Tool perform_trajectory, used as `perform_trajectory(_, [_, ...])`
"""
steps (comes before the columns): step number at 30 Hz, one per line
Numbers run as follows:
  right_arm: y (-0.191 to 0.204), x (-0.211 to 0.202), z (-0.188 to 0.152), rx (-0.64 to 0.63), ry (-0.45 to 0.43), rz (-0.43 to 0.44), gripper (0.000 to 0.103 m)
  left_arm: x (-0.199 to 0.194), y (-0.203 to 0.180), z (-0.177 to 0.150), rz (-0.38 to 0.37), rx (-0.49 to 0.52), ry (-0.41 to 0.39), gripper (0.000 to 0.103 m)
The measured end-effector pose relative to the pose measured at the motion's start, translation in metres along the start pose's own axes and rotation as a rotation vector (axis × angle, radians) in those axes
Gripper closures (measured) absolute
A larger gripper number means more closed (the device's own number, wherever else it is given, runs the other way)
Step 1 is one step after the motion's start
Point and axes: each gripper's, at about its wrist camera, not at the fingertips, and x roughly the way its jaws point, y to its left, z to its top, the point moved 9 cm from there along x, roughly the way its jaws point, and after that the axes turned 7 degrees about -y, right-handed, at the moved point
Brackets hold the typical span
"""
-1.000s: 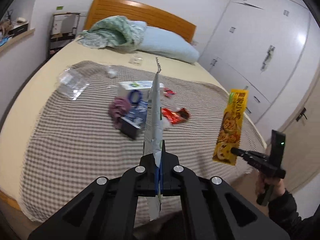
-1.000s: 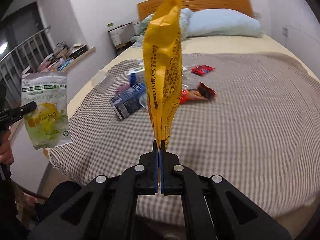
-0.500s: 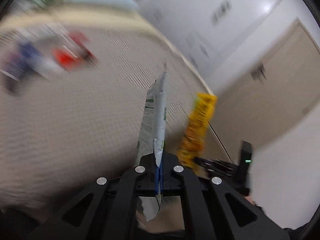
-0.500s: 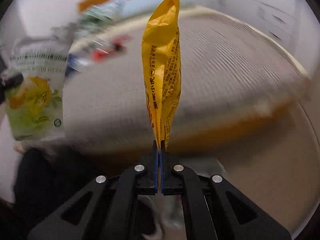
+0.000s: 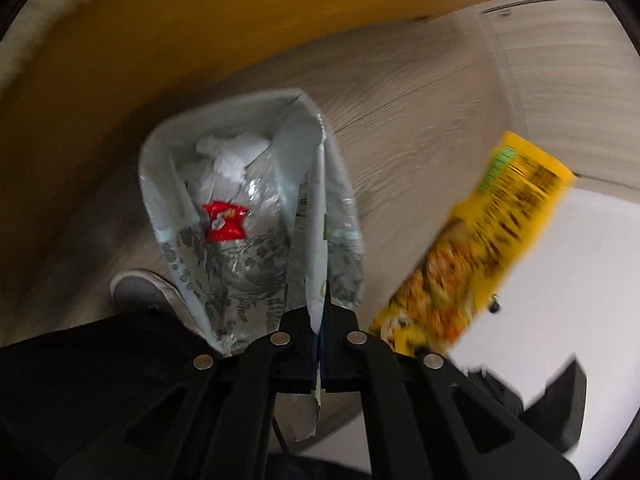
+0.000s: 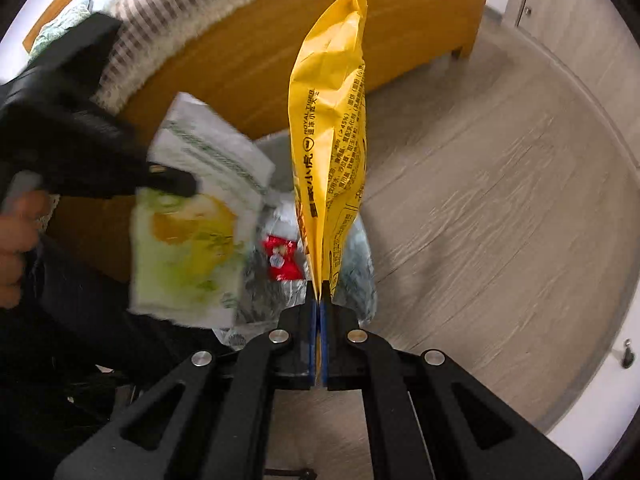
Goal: Collect trash
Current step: 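Lower yellow bag and green packet into the wastebasket and open both tools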
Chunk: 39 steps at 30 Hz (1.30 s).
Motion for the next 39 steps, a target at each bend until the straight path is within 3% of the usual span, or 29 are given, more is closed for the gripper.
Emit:
perform_trajectory(3, [0.003, 0.019, -0.014, -0.011, 0.033, 0.020, 0.102, 0.033, 0.003, 0.011, 0.030, -0.051, 0.004, 0.103])
perform_trajectory(4, [0.004, 0.024, -0.016, -0.014, 0.041, 0.024, 0.102, 0.039, 0.003, 0.017, 0.031, -0.072, -0.003, 0.096])
perform_trajectory(5, [0.006, 0.027, -0.019, -0.014, 0.048, 0.028, 0.102, 0.051, 0.004, 0.024, 0.042, -0.099, -0.003, 0.080])
perform_trajectory(6, [0.005, 0.030, -0.022, -0.010, 0.057, 0.032, 0.102, 0.061, 0.008, 0.026, 0.062, -0.122, 0.012, 0.040])
perform_trajectory(7, [0.002, 0.030, -0.033, -0.008, 0.064, 0.031, 0.102, 0.067, 0.014, 0.027, 0.082, -0.146, 0.019, 0.033])
perform_trajectory(10, [-0.004, 0.037, -0.042, -0.024, 0.094, 0.004, 0.102, 0.065, 0.017, 0.031, 0.046, -0.133, 0.024, 0.033])
perform_trajectory(13, [0.006, 0.045, -0.055, -0.064, 0.136, 0.000, 0.102, 0.036, 0.013, 0.024, 0.016, -0.044, 0.011, 0.033])
perform_trajectory(15, [0.013, 0.047, -0.057, -0.098, 0.143, 0.000, 0.102, -0.001, 0.010, 0.018, 0.019, 0.074, -0.035, 0.033])
perform_trajectory(19, [0.029, 0.056, -0.058, -0.136, 0.152, 0.014, 0.102, -0.072, 0.009, 0.007, -0.008, 0.184, -0.154, 0.031])
perform_trajectory(23, [0.045, 0.083, -0.057, -0.168, 0.192, 0.015, 0.101, -0.144, 0.024, -0.002, -0.004, 0.191, -0.309, 0.029])
perform_trajectory(27, [0.052, 0.131, -0.037, -0.191, 0.241, -0.050, 0.101, -0.185, 0.042, -0.014, 0.040, 0.194, -0.396, 0.029])
perform_trajectory(32, [0.057, 0.181, -0.022, -0.250, 0.313, -0.113, 0.101, -0.204, 0.069, -0.027, 0.048, 0.163, -0.447, 0.029])
perform_trajectory(35, [0.044, 0.213, -0.026, -0.288, 0.360, -0.218, 0.100, -0.205, 0.084, -0.030, 0.057, 0.130, -0.451, 0.029])
perform_trajectory(36, [0.036, 0.227, -0.033, -0.305, 0.385, -0.262, 0.097, -0.203, 0.088, -0.032, 0.053, 0.118, -0.443, 0.029])
perform_trajectory(37, [0.033, 0.233, -0.043, -0.299, 0.402, -0.251, 0.083, -0.202, 0.090, -0.033, 0.050, 0.112, -0.438, 0.029])
perform_trajectory(38, [0.031, 0.237, -0.047, -0.286, 0.417, -0.240, 0.055, -0.202, 0.091, -0.036, 0.049, 0.114, -0.435, 0.029])
perform_trajectory(39, [0.027, 0.236, -0.051, -0.264, 0.418, -0.234, 0.043, -0.199, 0.091, -0.037, 0.051, 0.120, -0.433, 0.029])
